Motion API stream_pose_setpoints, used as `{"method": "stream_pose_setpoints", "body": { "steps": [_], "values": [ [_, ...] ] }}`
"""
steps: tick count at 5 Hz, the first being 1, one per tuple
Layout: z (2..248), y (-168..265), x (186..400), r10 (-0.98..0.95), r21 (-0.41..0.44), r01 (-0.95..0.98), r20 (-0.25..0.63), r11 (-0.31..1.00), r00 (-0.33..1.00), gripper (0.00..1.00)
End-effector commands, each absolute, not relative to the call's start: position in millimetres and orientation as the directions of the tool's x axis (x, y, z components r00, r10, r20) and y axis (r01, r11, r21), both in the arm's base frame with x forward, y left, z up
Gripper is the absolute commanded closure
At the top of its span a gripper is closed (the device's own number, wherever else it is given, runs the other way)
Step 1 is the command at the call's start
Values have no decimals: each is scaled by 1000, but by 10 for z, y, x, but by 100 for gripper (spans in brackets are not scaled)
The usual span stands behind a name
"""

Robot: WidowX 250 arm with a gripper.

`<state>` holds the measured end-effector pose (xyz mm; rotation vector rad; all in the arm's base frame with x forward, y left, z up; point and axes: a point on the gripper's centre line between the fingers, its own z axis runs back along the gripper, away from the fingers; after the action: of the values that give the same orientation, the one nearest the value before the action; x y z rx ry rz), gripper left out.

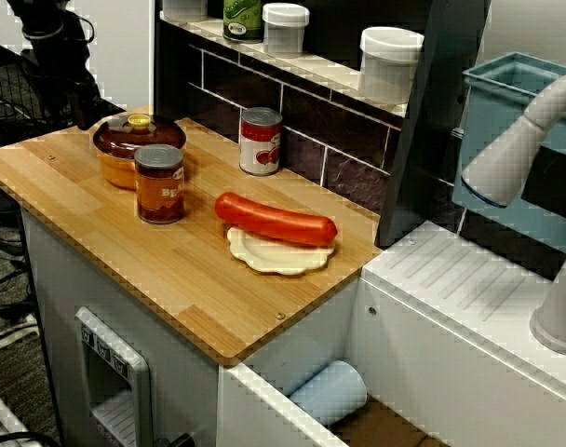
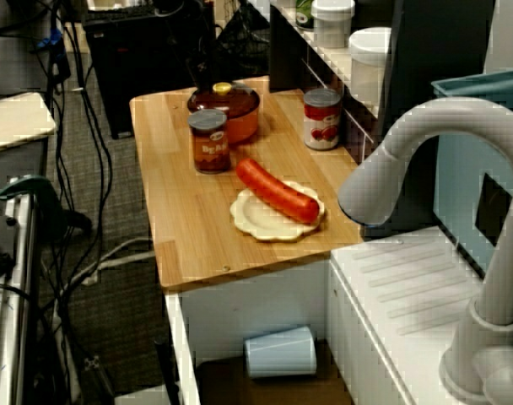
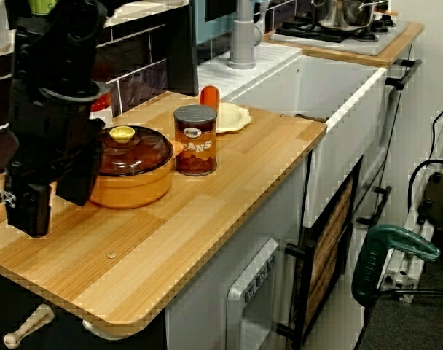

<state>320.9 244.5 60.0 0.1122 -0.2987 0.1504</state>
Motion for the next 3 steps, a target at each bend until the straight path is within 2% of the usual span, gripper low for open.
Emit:
{"method": "stream_pose_setpoints", "body": {
  "steps": [1, 3],
  "values": [
    [771, 2515, 3305, 118, 72, -147, 310, 987, 943, 0],
    [769, 2394, 3294, 68, 54, -87, 283, 995, 957, 0]
  ]
}}
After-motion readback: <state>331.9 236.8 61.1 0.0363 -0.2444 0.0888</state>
